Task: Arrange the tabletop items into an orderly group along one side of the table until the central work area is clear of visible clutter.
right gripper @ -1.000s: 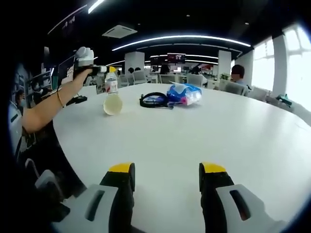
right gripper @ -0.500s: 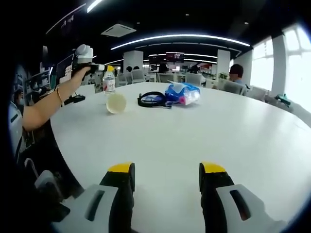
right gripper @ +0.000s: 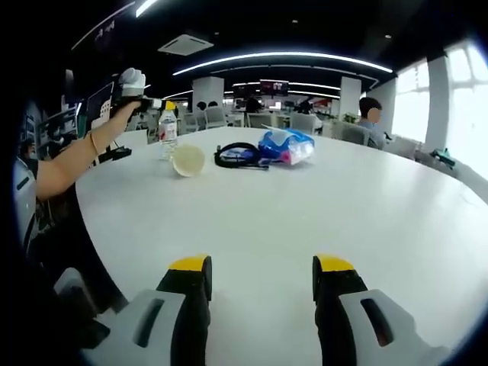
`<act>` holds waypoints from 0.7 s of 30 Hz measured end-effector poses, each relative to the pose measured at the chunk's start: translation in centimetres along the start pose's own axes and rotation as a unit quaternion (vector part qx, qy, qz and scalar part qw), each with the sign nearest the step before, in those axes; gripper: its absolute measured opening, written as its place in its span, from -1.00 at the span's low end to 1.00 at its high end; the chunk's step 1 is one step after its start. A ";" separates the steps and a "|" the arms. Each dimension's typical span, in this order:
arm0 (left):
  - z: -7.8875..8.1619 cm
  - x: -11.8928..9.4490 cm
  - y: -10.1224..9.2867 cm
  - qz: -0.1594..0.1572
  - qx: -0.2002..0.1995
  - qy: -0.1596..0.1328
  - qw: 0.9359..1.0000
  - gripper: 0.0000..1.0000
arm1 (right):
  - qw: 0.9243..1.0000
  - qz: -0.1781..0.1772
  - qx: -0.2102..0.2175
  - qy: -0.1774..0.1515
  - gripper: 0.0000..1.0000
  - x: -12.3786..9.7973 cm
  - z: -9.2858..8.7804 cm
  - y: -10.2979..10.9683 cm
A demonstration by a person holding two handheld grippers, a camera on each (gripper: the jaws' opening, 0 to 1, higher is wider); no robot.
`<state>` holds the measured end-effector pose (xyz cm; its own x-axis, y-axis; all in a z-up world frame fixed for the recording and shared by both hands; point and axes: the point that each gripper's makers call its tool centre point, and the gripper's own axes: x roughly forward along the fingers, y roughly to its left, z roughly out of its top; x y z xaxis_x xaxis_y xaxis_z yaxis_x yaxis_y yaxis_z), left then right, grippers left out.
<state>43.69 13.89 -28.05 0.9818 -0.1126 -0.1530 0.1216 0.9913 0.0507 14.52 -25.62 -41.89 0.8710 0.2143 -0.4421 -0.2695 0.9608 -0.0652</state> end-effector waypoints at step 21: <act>0.0 0.6 0.7 -0.030 -0.038 -0.035 0.998 -0.58 | 1.000 0.001 0.003 0.008 0.02 0.7 -0.1 -0.1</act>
<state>44.40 14.52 -28.13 0.9811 -0.1743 -0.0838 0.1721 0.9846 -0.0322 15.13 -25.59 -42.25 0.8641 0.2136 -0.4558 -0.2687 0.9614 -0.0588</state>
